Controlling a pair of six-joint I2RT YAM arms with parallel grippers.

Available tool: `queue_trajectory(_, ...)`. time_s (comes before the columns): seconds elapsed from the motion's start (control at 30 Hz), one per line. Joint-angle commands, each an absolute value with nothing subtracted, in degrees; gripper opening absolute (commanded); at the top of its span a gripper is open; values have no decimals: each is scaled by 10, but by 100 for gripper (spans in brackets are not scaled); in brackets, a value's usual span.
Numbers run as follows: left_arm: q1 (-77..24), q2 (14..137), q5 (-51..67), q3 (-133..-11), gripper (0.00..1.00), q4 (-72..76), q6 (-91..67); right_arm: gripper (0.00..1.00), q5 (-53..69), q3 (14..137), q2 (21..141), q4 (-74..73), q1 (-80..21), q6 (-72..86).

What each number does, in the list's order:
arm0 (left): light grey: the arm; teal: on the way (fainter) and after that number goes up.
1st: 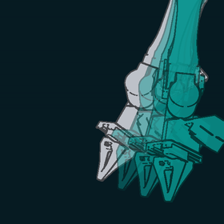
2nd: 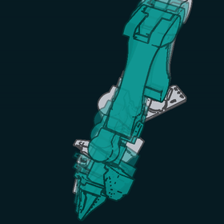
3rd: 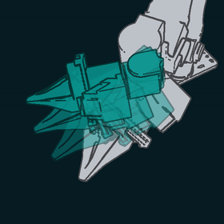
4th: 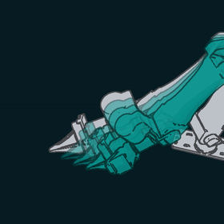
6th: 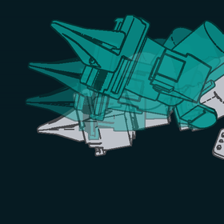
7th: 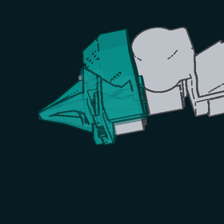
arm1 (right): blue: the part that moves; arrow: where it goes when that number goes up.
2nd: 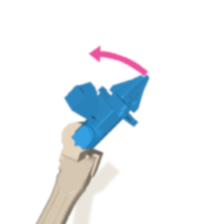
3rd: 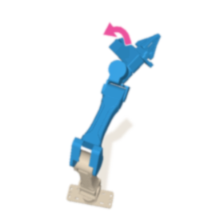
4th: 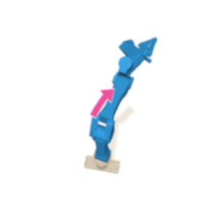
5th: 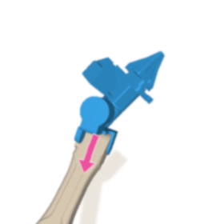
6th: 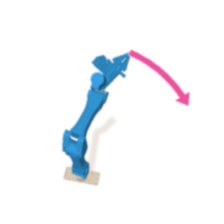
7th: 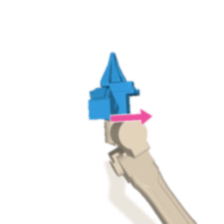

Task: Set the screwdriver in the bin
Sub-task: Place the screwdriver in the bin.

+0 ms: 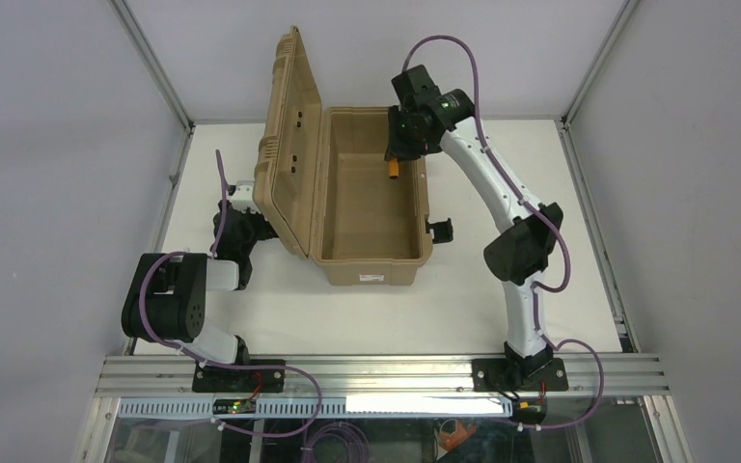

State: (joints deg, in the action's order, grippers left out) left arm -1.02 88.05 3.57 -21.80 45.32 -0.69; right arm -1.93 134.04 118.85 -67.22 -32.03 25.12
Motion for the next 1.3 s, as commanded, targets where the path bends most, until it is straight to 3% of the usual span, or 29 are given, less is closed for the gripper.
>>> queue_trajectory(0.0,-7,863,48,-214,99,472,-13,0,-38,1323,1199,-641,-332,287)
queue_trajectory(1.27,-7,863,48,-214,99,471,-13,0,-79,1290,1418,-566,-355,358)
